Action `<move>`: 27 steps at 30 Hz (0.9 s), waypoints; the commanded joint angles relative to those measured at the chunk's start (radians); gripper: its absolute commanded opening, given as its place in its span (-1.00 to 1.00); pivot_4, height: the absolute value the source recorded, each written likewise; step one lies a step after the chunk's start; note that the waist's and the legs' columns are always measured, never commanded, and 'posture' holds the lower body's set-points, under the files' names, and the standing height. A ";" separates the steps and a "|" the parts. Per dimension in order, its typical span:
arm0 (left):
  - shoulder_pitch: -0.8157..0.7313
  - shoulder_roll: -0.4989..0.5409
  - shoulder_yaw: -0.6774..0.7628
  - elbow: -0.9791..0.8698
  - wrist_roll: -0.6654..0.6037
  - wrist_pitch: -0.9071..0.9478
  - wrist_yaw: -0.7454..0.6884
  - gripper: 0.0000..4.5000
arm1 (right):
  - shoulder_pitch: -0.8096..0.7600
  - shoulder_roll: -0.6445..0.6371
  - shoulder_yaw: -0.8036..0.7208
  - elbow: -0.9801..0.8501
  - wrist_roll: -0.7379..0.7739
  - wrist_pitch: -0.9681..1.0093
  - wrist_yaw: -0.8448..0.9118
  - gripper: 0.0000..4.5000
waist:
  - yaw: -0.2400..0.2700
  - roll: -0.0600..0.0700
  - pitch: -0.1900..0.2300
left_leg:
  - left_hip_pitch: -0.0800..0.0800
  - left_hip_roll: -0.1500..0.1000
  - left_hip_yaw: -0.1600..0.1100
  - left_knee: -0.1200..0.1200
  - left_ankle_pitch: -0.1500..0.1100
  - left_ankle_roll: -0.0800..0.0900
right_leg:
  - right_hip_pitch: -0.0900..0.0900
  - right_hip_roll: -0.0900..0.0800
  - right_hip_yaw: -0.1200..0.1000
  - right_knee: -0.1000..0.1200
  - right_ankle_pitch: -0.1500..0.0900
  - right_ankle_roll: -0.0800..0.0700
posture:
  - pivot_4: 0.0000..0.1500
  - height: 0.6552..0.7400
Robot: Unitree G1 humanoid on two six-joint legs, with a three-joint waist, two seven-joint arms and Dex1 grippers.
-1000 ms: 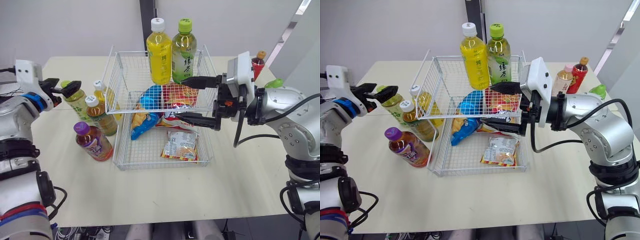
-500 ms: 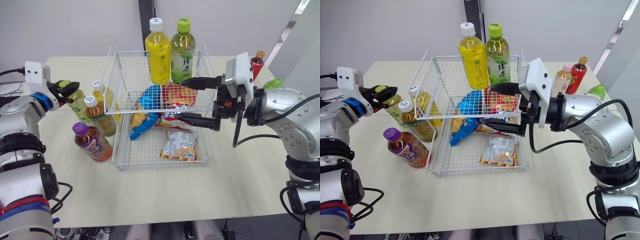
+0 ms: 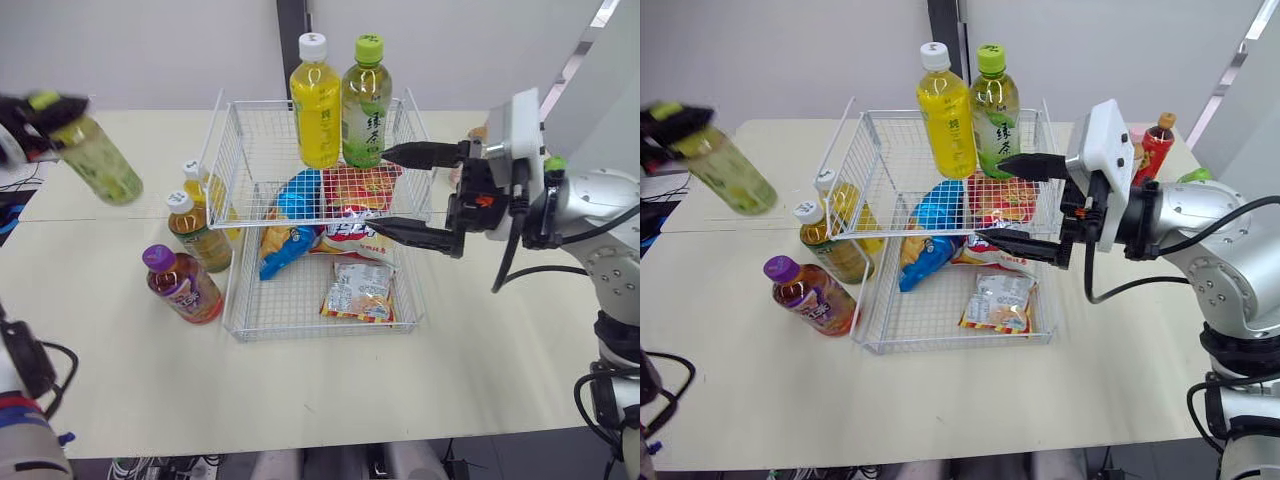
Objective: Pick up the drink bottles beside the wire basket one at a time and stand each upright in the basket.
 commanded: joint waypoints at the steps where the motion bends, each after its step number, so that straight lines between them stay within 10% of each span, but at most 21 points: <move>1: -0.287 -0.005 -0.071 0.055 0.004 0.075 -0.046 -0.39 | -0.006 -0.018 -0.043 -0.021 0.016 -0.013 0.005 1.00 | 0.007 -0.001 0.001 | 0.000 0.000 -0.001 0.001 0.000 0.000 | 0.000 0.001 -0.001 0.000 0.000 0.000 | 1.00 1.00; 11: -0.737 -0.199 -0.233 0.358 0.128 0.033 -0.176 -0.39 | 0.016 -0.014 -0.052 -0.027 0.011 -0.011 -0.025 1.00 | 0.000 0.000 0.001 | -0.002 0.001 -0.001 0.004 0.000 0.000 | 0.000 0.002 -0.001 0.000 0.001 0.002 | 1.00 1.00; 27: -0.614 -0.362 -0.265 0.407 0.201 -0.026 -0.250 -0.39 | 0.046 0.000 -0.081 -0.056 0.009 -0.019 -0.110 1.00 | -0.012 0.000 0.002 | -0.002 0.002 0.004 0.001 0.000 0.000 | -0.004 0.002 0.004 0.000 0.001 0.001 | 1.00 1.00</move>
